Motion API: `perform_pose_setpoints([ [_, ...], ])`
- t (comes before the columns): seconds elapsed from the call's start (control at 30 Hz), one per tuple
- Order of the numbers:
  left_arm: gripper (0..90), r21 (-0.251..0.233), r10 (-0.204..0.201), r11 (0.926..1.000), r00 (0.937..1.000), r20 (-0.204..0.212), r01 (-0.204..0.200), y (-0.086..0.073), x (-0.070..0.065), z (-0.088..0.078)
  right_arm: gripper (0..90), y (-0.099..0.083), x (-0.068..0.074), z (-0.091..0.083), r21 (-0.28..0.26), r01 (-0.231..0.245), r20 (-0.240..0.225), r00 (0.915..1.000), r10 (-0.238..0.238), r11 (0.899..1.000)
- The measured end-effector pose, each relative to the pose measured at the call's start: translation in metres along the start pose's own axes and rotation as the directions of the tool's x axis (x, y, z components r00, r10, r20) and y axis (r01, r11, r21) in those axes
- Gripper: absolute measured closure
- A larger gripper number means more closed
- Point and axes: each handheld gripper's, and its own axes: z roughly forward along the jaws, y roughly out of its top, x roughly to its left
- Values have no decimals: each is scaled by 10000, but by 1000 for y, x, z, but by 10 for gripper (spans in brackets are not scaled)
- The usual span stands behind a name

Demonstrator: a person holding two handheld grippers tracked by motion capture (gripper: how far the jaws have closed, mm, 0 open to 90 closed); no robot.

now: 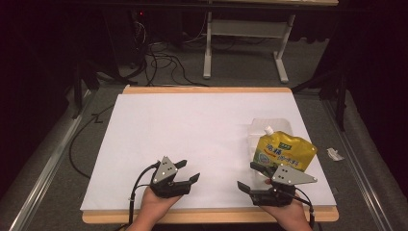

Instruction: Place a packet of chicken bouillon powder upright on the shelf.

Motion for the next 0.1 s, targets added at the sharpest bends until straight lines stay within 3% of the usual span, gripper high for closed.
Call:
perform_pose_setpoints([
  [0.1, 344, 7, -162, 9999, 9998, 72, 162, 0, 1, 0, 211, 0, -1, -1, -47, -115, 37, 9999, 116, 9999],
])
